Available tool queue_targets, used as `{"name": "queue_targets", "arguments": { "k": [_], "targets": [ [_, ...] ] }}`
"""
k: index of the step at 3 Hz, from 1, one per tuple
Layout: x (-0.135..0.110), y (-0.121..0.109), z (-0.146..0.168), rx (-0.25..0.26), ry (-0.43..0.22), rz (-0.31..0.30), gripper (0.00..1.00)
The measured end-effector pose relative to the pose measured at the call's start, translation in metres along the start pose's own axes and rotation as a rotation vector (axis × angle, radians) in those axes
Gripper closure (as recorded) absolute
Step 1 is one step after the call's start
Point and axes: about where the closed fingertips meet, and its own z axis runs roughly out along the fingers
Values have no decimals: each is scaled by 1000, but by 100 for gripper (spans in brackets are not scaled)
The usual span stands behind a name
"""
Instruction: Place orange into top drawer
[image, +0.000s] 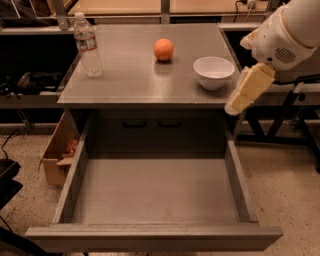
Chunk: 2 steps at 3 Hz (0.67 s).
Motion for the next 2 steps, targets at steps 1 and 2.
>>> {"name": "queue_targets", "arguments": {
  "k": [1,2],
  "targets": [
    [-58,-55,9,105,-160,24,0],
    [-124,-105,16,179,-294,35,0]
  ]
}}
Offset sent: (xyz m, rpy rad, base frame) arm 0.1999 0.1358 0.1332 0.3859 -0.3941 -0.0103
